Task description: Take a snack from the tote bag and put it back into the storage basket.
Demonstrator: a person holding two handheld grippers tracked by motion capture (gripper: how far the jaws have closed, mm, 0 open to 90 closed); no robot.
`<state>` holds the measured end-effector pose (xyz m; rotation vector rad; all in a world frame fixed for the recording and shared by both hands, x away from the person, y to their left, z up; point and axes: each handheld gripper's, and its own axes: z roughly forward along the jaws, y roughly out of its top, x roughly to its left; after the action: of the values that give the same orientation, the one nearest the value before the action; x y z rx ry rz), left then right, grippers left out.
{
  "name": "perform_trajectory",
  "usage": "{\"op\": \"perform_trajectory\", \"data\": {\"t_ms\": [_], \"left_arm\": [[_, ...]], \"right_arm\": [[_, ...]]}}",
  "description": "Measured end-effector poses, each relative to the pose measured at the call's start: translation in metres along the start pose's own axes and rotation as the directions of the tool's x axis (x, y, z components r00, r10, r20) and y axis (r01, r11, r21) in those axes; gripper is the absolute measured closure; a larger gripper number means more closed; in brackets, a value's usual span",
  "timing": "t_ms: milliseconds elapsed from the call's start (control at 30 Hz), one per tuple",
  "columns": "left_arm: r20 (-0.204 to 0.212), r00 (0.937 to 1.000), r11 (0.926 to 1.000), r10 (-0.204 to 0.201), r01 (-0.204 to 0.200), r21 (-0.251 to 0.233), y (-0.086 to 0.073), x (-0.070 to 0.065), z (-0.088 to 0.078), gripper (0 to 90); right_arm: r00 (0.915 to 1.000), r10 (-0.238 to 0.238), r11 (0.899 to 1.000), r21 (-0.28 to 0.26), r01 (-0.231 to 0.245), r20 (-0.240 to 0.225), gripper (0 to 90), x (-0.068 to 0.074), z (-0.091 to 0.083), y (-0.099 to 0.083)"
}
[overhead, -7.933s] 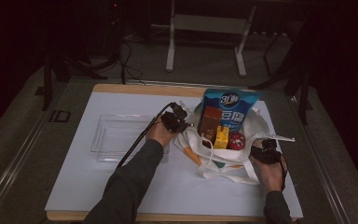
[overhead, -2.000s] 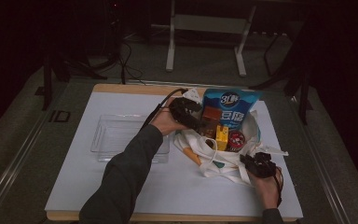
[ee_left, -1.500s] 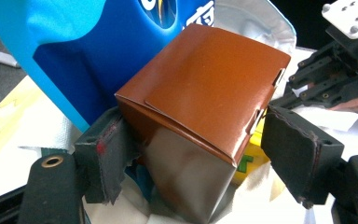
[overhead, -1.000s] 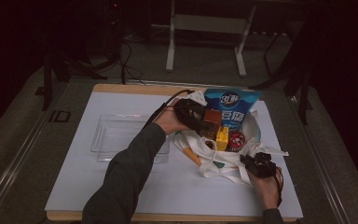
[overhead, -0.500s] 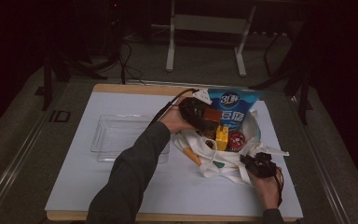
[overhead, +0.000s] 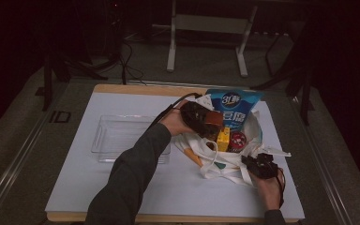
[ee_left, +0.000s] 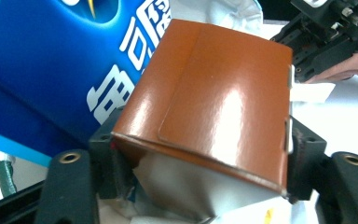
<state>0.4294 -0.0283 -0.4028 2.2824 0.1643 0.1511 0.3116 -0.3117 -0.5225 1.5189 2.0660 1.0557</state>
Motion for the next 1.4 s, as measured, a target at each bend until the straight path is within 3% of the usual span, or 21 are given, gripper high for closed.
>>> {"op": "perform_trajectory", "data": {"t_ms": [300,500,733,767,867,967,1067,1167,1400], "left_arm": [[0.014,0.9998,0.9988,-0.01,0.011,-0.048,0.004,0.001,0.006,33.4],[0.011,0.9997,0.9984,-0.02,0.021,-0.053,0.006,0.0,0.014,30.7],[0.034,0.9992,0.999,-0.018,0.019,-0.04,0.005,-0.002,0.009,35.1],[0.038,0.9992,0.9986,-0.015,0.017,-0.049,0.004,-0.002,0.007,40.6],[0.03,0.9992,0.9973,-0.027,0.029,-0.067,0.0,-0.003,0.005,41.1],[0.027,0.9987,0.9934,-0.043,0.045,-0.105,-0.003,-0.004,0.006,40.3],[0.039,0.9949,0.9814,-0.093,0.098,-0.165,-0.007,-0.002,0.008,38.7],[0.044,0.9921,0.972,-0.117,0.124,-0.2,-0.007,-0.002,0.012,36.1],[0.03,0.9934,0.9711,-0.111,0.115,-0.21,-0.006,-0.004,0.011,39.7]], "right_arm": [[1.0,0.004,1.0,-0.001,-0.004,-0.003,79.2,0.0,0.0,0.0],[0.9999,0.007,1.0,-0.002,-0.007,-0.01,79.1,-0.001,0.0,0.0],[0.9999,0.008,1.0,-0.002,-0.008,-0.013,79.1,-0.001,0.0,-0.001],[0.9999,0.007,1.0,-0.002,-0.007,-0.012,79.0,-0.001,0.0,-0.001],[0.9999,0.006,1.0,-0.002,-0.007,-0.012,79.0,-0.001,0.0,-0.001],[0.9999,0.007,1.0,-0.003,-0.007,-0.012,79.0,-0.001,0.0,-0.001],[0.9999,0.008,1.0,-0.004,-0.008,-0.013,79.0,-0.001,0.0,-0.001],[0.9999,0.009,1.0,-0.005,-0.009,-0.014,79.0,-0.002,0.0,-0.001],[0.9997,0.012,1.0,-0.005,-0.012,-0.019,79.0,-0.003,0.0,-0.001]]}}
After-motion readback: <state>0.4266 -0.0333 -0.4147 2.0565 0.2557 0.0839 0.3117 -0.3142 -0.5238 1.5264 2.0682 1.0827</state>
